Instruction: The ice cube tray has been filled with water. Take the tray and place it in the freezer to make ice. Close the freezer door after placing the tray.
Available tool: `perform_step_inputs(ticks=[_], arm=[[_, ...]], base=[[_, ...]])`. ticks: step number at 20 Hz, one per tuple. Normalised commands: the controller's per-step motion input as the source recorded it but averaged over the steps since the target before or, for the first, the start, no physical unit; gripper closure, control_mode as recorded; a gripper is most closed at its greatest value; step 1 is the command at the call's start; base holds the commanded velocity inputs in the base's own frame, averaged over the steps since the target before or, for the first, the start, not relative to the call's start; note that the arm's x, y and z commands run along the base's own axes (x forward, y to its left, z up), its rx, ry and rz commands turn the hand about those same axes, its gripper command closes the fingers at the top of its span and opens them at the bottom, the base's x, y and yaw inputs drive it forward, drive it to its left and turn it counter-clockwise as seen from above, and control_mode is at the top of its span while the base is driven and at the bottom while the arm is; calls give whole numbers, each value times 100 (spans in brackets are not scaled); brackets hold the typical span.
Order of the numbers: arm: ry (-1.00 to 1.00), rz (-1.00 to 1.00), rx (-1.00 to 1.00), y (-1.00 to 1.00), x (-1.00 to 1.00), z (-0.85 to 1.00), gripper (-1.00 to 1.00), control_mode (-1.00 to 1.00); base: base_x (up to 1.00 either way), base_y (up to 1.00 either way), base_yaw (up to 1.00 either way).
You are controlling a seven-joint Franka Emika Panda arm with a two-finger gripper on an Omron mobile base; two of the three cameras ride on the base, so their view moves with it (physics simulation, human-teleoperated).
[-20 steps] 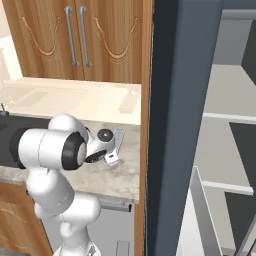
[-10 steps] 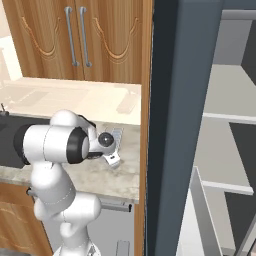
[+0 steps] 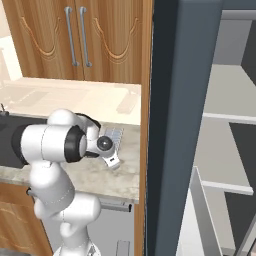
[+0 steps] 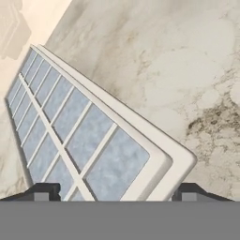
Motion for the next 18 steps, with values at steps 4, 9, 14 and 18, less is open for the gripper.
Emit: perform_step_inputs(ticks=[4, 9, 14, 18], arm=[[10, 5, -1, 0, 0, 28, 100, -100], [16, 8, -7, 0, 0, 59, 100, -100], [11, 7, -9, 0, 0, 91, 100, -100], [4, 5, -8, 0, 0, 100, 100, -100]], base=[[0, 0, 0], [0, 0, 0], [0, 0, 0], [0, 0, 0]])
